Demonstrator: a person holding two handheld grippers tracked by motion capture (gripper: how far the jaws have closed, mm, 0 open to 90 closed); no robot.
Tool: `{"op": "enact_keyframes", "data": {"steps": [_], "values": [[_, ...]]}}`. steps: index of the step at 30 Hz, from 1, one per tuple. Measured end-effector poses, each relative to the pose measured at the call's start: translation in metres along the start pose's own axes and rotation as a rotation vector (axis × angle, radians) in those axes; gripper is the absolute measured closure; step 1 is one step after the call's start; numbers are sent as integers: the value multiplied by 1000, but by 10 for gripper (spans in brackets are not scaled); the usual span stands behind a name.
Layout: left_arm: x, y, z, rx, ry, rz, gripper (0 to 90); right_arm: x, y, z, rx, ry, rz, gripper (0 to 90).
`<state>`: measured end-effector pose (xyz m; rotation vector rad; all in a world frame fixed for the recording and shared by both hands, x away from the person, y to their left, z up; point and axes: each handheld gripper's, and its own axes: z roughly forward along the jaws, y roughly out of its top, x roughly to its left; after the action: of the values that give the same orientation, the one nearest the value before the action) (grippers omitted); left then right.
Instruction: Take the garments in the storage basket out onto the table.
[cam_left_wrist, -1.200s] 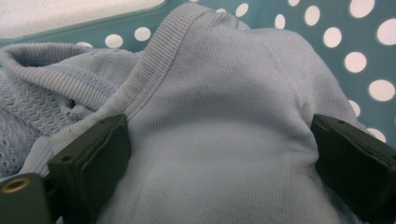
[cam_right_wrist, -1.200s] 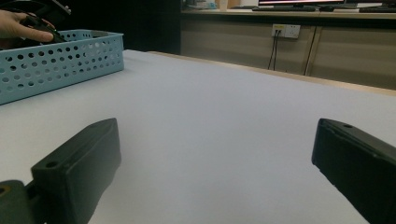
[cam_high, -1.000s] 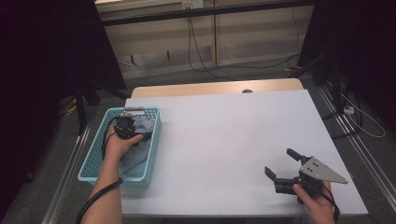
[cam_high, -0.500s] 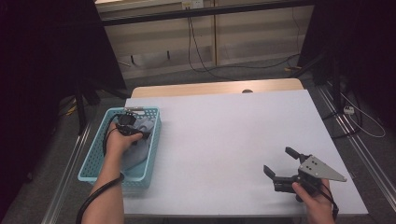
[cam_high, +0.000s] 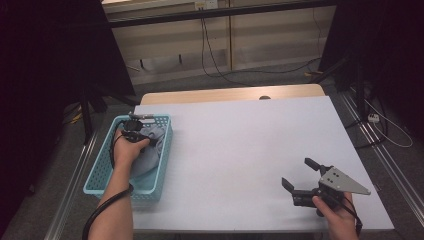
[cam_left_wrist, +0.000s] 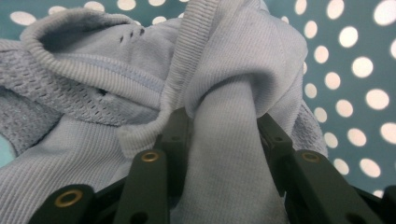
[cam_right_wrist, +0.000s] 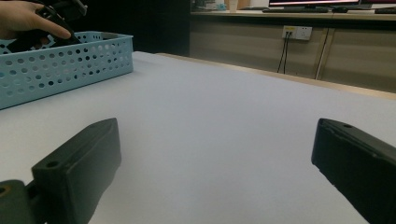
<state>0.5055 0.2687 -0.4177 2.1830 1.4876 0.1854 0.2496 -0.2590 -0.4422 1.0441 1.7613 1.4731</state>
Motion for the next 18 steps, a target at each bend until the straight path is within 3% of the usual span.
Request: {"op": "enact_keyframes", "data": {"steps": [1, 5, 10, 15, 18], "values": [[-1, 1, 0, -5, 5, -14, 635, 0, 0, 0, 0, 1, 0, 10], [-5, 5, -3, 5, 20, -6, 642, -1, 0, -1, -4, -2, 7, 11], [-7, 11, -14, 22, 32, 23, 642, -3, -1, -1, -2, -5, 11, 11], [-5, 18, -33, 13, 29, 12, 642, -4, -2, -3, -2, -10, 11, 10], [-4, 22, -45, 3, 1, -9, 643, -5, -2, -5, -6, -16, 19, 10]]}}
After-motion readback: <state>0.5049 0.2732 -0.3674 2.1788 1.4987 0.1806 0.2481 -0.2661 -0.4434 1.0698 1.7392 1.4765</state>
